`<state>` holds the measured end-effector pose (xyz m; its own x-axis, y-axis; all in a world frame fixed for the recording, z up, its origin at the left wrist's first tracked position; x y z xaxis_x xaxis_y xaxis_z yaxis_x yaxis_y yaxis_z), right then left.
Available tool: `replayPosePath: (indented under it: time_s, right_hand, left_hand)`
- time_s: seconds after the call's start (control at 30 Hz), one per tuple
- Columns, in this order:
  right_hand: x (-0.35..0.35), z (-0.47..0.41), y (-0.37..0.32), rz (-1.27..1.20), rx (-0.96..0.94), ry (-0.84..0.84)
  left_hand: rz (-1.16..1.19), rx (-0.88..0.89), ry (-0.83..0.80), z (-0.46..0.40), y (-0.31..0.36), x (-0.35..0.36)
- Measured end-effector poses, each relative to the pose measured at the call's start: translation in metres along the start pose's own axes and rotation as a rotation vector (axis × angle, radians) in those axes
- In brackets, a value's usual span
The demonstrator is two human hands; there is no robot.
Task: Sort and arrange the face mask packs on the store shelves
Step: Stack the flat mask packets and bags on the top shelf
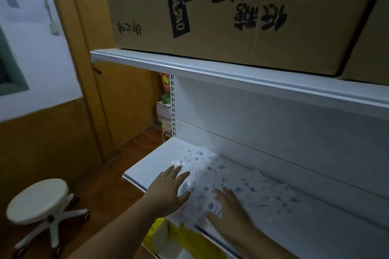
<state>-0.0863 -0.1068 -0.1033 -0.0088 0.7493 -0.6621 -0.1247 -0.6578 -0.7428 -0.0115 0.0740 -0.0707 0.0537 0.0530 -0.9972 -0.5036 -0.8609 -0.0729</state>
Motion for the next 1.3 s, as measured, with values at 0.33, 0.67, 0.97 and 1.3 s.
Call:
replayPosePath:
  time_s: [0.33,0.67,0.97,1.3]
  right_hand:
    - [0.023,-0.034,0.032,0.390,0.067,0.023]
    - [-0.018,-0.015,0.008,-0.034,-0.166,0.251]
    - [-0.054,0.008,0.026,0.371,-0.281,0.176]
    - [-0.094,0.024,0.134,0.333,0.478,0.274]
  left_hand:
    - [0.057,0.081,-0.025,-0.037,-0.006,0.032]
    - [1.077,-0.241,-0.216,-0.045,0.014,-0.004]
    - [1.547,-0.085,-0.521,-0.049,0.098,-0.003]
    - [1.744,-0.185,-0.638,-0.049,0.111,0.033]
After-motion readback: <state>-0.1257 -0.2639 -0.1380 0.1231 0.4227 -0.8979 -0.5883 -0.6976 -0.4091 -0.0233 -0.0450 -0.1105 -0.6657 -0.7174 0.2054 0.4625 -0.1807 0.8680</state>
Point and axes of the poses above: each hand's wrist, its own z-axis away from the middle knuckle, its own x-axis out of the palm, y = z × x, the point moved 5 cm from there along -z, towards the middle knuckle, and after that the axes turned 14 degrees about -z, right-handed, at the moved point
